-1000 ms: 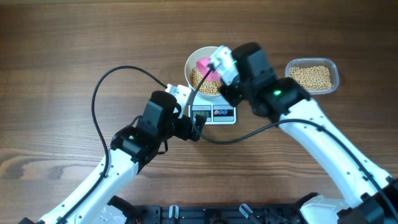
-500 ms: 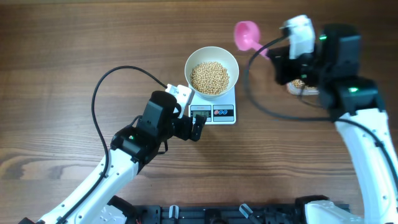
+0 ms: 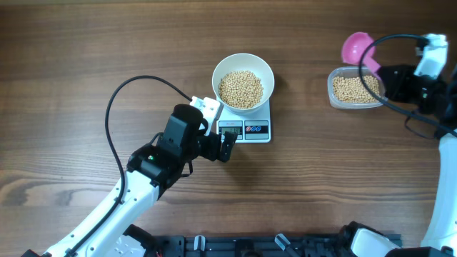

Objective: Scoop item into bowl and weigh 150g on scale
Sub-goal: 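Carry the empty scoop back right to the soybean container, then lower the pink scoop into the soybeans and drag it through them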

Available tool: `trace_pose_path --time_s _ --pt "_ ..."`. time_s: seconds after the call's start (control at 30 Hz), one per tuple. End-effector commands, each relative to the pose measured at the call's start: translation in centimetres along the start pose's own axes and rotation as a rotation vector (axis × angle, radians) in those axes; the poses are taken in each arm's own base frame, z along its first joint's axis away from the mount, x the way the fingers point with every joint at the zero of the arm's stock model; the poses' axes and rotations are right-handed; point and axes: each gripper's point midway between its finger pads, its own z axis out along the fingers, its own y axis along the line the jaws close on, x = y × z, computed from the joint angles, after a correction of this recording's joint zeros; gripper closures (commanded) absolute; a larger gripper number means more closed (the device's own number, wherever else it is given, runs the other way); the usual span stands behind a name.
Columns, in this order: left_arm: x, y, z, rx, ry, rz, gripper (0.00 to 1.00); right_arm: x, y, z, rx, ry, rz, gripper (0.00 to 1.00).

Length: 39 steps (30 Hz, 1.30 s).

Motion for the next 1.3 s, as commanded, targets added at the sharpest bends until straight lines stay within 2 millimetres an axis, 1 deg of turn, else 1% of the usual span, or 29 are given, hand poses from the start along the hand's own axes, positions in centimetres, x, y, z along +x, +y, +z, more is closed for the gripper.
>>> trace_pose_path --time_s 0.0,0.17,0.27,0.4,0.57,0.7,0.87,1.0,1.17,1.27 --pt "0.4 -0.3 0.2 0.016 0.011 0.024 0.00 -0.7 -0.9 -0.5 0.021 -0.022 -0.006 0.96" --pt "0.4 -0.3 0.2 0.016 0.012 0.024 0.00 -0.2 -2.7 0.2 0.096 0.008 0.009 0.96" --pt "0.4 -0.3 0.2 0.016 0.012 0.024 0.00 0.2 -3.2 0.9 0.093 0.032 0.013 0.96" --pt "0.4 -0.3 0.2 0.016 0.012 0.024 0.00 1.2 -4.0 2.0 0.096 0.080 -0.027 0.96" --pt "0.4 -0.3 0.2 0.016 0.012 0.024 0.00 1.4 -4.7 2.9 0.096 0.095 -0.015 0.96" --pt "0.4 -0.3 0.2 0.016 0.012 0.024 0.00 1.2 -4.9 3.1 0.098 0.089 -0.019 0.96" --pt "0.4 -0.3 0.2 0.016 0.011 0.024 0.00 0.5 -4.9 3.1 0.096 0.063 -0.035 0.96" --pt "0.4 -0.3 0.2 0.016 0.012 0.024 0.00 1.0 -4.8 3.0 0.094 0.083 -0.022 0.96" --pt "0.4 -0.3 0.2 0.016 0.012 0.024 0.00 2.4 -4.6 2.9 0.091 0.135 0.010 0.96" --pt "0.4 -0.3 0.2 0.016 0.012 0.024 0.00 2.7 -5.6 2.8 0.148 0.152 0.002 0.96"
